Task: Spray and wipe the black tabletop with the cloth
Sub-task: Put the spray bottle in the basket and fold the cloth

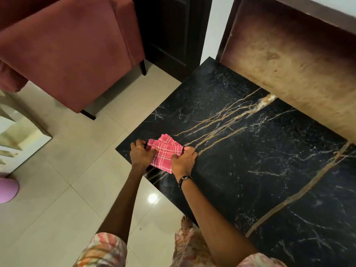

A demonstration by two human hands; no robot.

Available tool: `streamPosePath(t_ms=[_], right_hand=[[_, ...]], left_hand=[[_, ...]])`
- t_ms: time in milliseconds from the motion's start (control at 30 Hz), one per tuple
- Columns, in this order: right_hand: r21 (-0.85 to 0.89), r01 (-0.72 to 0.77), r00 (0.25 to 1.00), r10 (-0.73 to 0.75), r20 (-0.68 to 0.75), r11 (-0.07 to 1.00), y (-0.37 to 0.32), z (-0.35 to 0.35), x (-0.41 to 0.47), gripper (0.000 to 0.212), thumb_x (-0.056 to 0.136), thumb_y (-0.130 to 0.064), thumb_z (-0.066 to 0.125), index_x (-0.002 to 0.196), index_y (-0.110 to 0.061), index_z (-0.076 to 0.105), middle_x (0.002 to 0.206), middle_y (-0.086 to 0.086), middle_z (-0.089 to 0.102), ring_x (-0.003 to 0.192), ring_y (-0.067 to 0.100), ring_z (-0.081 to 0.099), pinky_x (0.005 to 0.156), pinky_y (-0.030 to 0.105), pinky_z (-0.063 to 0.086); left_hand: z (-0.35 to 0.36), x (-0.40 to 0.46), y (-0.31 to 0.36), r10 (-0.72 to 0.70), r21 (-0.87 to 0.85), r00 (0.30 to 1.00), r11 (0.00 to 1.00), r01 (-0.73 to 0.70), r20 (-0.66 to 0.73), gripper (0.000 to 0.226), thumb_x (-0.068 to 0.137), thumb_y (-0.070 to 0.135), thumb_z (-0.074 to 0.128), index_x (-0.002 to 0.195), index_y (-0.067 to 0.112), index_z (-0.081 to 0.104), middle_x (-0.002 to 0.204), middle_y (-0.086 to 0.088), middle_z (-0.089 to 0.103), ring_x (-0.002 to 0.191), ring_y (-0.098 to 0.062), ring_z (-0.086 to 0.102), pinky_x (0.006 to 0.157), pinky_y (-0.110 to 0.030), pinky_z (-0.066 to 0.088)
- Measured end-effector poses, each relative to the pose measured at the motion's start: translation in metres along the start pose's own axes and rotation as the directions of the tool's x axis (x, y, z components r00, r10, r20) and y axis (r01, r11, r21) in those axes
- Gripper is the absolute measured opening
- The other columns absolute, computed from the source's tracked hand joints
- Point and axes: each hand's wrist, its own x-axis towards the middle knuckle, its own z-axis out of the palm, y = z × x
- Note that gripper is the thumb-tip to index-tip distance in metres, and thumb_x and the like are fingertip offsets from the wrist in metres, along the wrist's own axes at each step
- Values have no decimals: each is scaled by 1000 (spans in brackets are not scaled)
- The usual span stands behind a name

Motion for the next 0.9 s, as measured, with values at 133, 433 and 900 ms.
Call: streamPosePath(t_ms=[133, 433, 900], right_hand=[[254, -111, 990, 85, 113, 961, 5, -17, 8, 37, 81, -3, 68, 113, -7, 50, 122, 16, 57, 104, 28, 61, 89, 39, 53], [640, -418, 892, 158, 424, 644, 39, -114, -3, 31, 86, -10, 67, 116, -5, 62, 107, 11, 70, 86, 19, 68, 69, 29, 56], [873, -331, 941, 65, 331, 358, 166, -330, -47, 32, 89, -21, 65, 119, -10, 62, 113, 10, 70, 105, 21, 66, 80, 32, 56]], left_hand=[[-2, -7, 6, -138, -179, 985, 972, 154, 98, 51, 79, 14, 73, 122, 0, 48, 124, -20, 56, 105, -33, 59, 82, -34, 47], [20, -56, 36, -190, -473, 794, 715, 515, 577, 40, 79, 17, 72, 115, 5, 58, 101, -14, 69, 90, -24, 66, 76, -34, 53], [167, -247, 143, 89, -461, 648, 775, 433, 757, 32, 81, 19, 68, 111, 11, 61, 104, -12, 69, 92, -23, 66, 82, -36, 55]])
